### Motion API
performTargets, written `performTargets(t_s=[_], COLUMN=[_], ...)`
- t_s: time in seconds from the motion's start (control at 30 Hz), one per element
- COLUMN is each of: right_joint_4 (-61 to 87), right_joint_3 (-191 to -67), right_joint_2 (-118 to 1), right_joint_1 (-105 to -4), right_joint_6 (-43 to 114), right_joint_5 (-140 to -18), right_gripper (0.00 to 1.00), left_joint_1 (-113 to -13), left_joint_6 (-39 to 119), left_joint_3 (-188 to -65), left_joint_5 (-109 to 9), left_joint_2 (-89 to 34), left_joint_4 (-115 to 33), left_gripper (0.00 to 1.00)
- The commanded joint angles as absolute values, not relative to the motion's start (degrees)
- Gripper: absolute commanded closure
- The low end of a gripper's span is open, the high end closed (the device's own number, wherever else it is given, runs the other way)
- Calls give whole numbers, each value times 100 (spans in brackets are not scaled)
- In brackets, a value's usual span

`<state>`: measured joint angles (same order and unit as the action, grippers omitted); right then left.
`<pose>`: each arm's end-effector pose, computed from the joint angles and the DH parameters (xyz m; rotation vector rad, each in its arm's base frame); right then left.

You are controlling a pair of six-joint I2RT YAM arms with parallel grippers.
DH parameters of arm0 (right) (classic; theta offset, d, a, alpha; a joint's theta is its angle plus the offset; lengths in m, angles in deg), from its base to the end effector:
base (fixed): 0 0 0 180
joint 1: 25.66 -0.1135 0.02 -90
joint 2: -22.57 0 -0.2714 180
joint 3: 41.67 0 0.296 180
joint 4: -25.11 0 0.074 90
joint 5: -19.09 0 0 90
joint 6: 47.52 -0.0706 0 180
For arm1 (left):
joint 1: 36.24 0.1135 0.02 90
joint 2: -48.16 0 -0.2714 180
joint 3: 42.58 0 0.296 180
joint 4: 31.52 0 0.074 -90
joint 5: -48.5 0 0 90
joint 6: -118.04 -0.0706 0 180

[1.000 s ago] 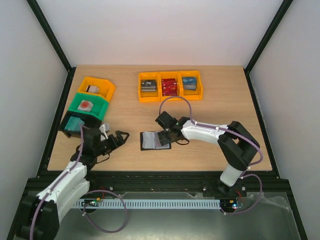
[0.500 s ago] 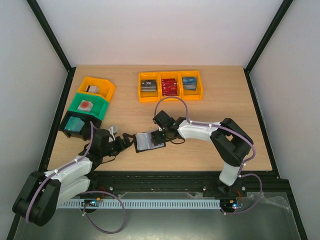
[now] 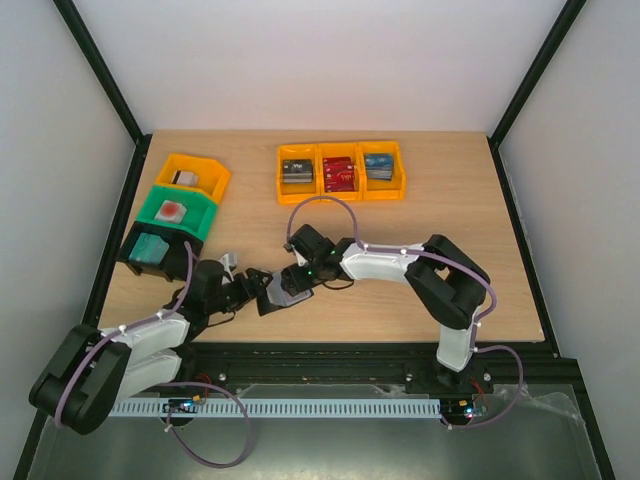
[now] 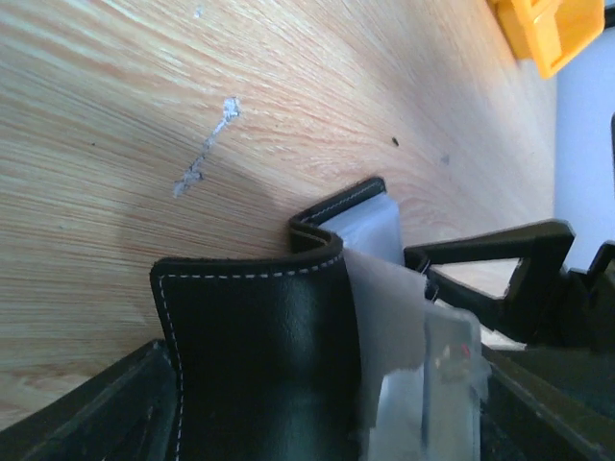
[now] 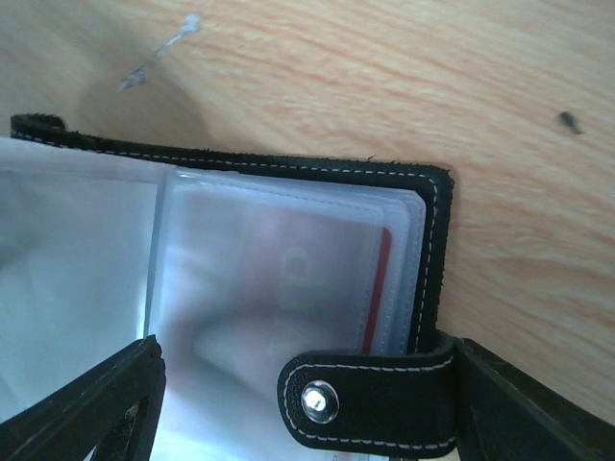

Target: Take the credit cards out of the card holder

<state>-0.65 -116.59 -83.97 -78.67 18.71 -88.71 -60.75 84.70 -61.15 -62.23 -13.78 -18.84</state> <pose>0.2387 0.3528 0.0995 -0.8197 2.6411 0.8410 0.1970 -0.1173 0.0783 -0.4078 2.2825 -1.1746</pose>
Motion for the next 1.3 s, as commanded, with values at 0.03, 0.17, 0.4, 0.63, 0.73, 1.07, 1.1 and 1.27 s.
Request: performTargets(t_s=[0.03,0.17,0.4,0.63,0.73,1.07,1.1,1.27], right_joint_4=[-179,-171,-90,-101,405,1261,1173,695], right_joint_3=[-11600,-11609,-11588,-11334,-10929,-10593,-10672,-11054], right_joint_2=[-8568,-8476,-8335,-7604,-6920,-5225,-5189,-5005], right_joint_1=[-8031,-8029,-8024,-7441,-6797,-6090,-6069,-5998], right_joint_6=[1911,1952,2101,2555,2678,3716,3858,4501], right_joint_5=[-9271,-9309,-9633,-9987,-10896,-12590,-12670,-12936], right_gripper=[23,23,23,15,12,0,0,1], left_joint_1=[-6142,-6153,-6204,-6208,-6203,-5688,-5667,-5463], left_joint_6=[8550,8551,8402,7868,7040,4141,3993,3797], left_joint_3=[-5972,-5966,-5961,-6010,-6171,-7470,-7571,-7971], left_joint_5=[-6004,-5981,-6000,-6271,-6916,-8879,-9014,-9426], left_joint_2=[-1548,-1574,-1553,-1261,-910,581,689,1069], left_joint_4=[-1789,-1745,-1488,-1216,-705,-1272,-1350,-1467], left_gripper=[29,45,90,98,98,98,98,98])
